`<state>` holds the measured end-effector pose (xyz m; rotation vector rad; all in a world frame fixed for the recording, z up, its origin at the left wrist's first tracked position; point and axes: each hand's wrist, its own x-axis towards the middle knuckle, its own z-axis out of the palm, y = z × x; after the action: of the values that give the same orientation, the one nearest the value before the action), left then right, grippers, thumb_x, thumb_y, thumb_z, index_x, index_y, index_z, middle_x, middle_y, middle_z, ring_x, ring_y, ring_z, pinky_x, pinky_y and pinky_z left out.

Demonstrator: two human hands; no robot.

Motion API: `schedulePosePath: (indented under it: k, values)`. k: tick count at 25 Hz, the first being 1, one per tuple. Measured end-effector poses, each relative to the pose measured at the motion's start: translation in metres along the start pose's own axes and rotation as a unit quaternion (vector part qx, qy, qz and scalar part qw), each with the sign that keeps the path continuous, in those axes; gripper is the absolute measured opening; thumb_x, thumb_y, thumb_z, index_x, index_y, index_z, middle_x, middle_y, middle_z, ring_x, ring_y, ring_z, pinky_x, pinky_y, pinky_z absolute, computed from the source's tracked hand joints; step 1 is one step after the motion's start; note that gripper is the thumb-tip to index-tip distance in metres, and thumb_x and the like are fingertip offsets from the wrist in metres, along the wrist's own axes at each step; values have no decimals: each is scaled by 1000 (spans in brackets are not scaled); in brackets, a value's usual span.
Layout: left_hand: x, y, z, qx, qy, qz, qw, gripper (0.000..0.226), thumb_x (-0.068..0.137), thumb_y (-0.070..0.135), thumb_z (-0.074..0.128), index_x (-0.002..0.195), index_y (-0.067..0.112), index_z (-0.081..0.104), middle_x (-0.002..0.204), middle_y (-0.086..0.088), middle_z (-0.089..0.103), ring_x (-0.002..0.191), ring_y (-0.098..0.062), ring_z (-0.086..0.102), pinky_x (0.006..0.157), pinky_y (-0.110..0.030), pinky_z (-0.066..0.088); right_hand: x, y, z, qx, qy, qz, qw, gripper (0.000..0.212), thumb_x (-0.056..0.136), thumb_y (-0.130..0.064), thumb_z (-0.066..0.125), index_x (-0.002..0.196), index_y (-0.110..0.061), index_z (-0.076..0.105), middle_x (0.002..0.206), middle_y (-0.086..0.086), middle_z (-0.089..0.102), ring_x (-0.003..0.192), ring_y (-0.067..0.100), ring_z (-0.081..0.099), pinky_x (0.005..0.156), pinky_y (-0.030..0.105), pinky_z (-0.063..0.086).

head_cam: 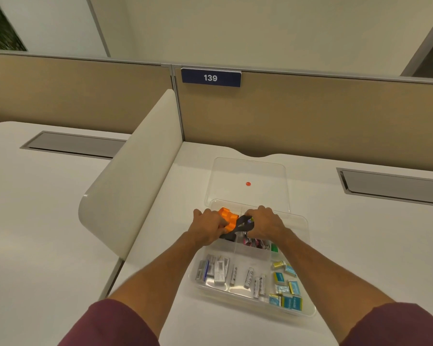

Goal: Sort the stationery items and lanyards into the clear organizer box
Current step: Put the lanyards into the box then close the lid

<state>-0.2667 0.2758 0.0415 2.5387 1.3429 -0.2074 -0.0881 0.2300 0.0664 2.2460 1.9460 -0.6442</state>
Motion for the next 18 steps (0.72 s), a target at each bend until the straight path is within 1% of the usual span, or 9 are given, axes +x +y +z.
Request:
schedulePosePath:
  k: [3,5,7,9,10,12,14,15,18]
  values:
    - [2,0,4,14,14,-2,1000,31,96,39,49,121,28,64,123,-7,59,114,-25,50,97,-44,34,0,-6,2,10,42,30,999,26,90,-19,62,115,-15,61,116,9,64,102,25,63,82,30,49]
    - [2,-3,6,15,32,-3,999,34,95,41,50,122,27,63,122,-8,58,112,-24,50,96,-41,38,2,-13,0,2,75,43,996,21,91,-17,60,112,-12,61,111,11,66,95,25,65,81,30,51]
    - [1,-5,7,-16,47,-8,999,34,93,43,53,120,25,65,116,-8,59,106,-23,54,92,-37,42,3,-16,0,16,80,42,996,21,91,-22,61,109,-13,62,108,10,68,93,25,66,77,30,51]
    - [0,-7,9,-65,54,-14,996,33,90,43,58,115,23,66,112,-8,61,99,-24,59,88,-34,45,3,-15,4,43,60,27,997,25,88,-31,64,106,-14,64,106,8,68,94,25,65,73,30,47]
    - [-1,-9,9,-87,55,-15,995,33,89,42,59,114,22,67,110,-7,62,97,-24,60,86,-33,46,3,-14,6,42,46,15,998,28,86,-34,66,106,-14,64,107,7,68,96,25,64,74,30,47]
    - [-2,-12,10,-111,54,-7,992,31,89,41,60,109,20,69,106,-7,63,93,-24,61,82,-32,46,3,-12,10,27,28,5,999,28,85,-33,67,107,-15,64,110,8,67,99,26,64,76,31,48]
    - [-1,-14,10,-119,47,7,992,30,88,41,61,102,17,71,98,-8,66,86,-24,62,74,-32,46,4,-13,11,17,28,7,999,25,87,-28,66,108,-15,64,113,9,66,99,27,64,75,31,47]
    - [-1,-15,10,-117,42,15,992,30,87,42,61,98,16,71,93,-8,67,82,-23,62,72,-32,46,4,-14,10,16,33,7,999,28,87,-29,66,111,-16,63,114,8,65,101,27,63,77,31,47]
    - [-1,-15,8,-108,34,28,993,31,84,46,62,93,18,71,88,-6,69,77,-21,61,71,-35,50,6,-16,9,-20,15,0,1000,37,84,-30,69,117,-16,59,115,8,64,103,27,62,81,33,49]
